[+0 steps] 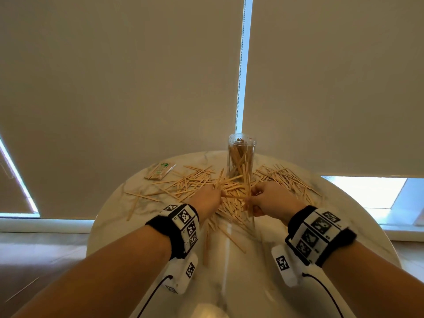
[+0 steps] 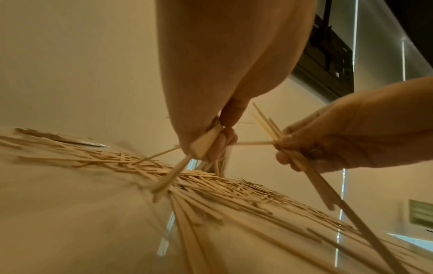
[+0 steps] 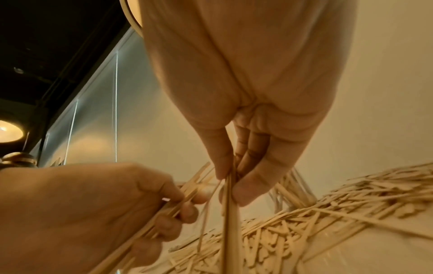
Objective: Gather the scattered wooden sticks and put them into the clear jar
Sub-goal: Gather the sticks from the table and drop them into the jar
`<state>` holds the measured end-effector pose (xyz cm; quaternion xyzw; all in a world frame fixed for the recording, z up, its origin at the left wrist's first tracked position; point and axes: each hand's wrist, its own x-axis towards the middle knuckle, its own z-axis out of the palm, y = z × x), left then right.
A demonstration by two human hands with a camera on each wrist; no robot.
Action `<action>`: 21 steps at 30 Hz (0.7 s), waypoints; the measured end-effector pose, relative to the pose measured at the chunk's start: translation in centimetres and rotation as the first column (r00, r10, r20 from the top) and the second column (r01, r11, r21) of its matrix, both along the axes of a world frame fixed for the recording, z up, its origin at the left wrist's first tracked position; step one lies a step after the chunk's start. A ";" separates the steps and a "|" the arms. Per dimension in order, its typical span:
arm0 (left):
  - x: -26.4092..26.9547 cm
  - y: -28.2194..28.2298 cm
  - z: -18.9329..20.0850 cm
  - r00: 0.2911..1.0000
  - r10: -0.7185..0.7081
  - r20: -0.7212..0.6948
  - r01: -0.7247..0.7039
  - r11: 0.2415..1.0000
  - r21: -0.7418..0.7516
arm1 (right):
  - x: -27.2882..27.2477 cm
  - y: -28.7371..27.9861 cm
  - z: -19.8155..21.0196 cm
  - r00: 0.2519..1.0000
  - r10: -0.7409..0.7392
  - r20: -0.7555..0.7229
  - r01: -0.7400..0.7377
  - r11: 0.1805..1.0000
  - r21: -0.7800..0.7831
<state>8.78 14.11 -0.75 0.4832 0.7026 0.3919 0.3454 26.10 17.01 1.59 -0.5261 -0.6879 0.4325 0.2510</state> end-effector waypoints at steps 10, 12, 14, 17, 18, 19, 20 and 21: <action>1.7 1.8 -0.5 0.997 -0.042 0.067 0.030 0.985 0.171 | -4.0 0.4 -1.2 0.998 0.053 -0.026 -0.045 0.972 0.233; 1.3 2.5 -0.9 0.996 -0.028 0.083 0.011 0.980 0.198 | -4.2 0.8 -1.4 0.994 0.083 -0.077 -0.064 0.971 0.229; 0.8 3.1 -1.0 0.997 0.053 0.054 -0.064 0.976 0.209 | -4.3 0.9 -1.6 0.982 0.138 -0.130 -0.107 0.970 0.219; -0.3 3.7 -0.8 0.982 0.187 0.041 -0.191 0.953 0.236 | -4.4 1.6 -1.6 0.975 0.145 -0.171 -0.108 0.973 0.206; -0.7 3.8 -0.8 0.981 0.185 0.066 -0.196 0.945 0.260 | -4.3 2.0 -1.5 0.973 0.109 -0.202 -0.069 0.978 0.195; -1.0 3.9 -0.8 0.982 0.160 0.097 -0.181 0.944 0.275 | -4.3 2.6 -1.4 0.978 0.066 -0.196 -0.024 0.978 0.209; -1.1 3.9 -0.8 0.984 0.128 0.124 -0.159 0.945 0.285 | -4.2 3.1 -1.2 0.988 0.029 -0.152 0.010 0.967 0.253; -1.3 3.9 -0.8 0.986 0.089 0.143 -0.127 0.949 0.290 | -4.1 3.4 -0.9 0.994 0.011 -0.107 0.022 0.952 0.306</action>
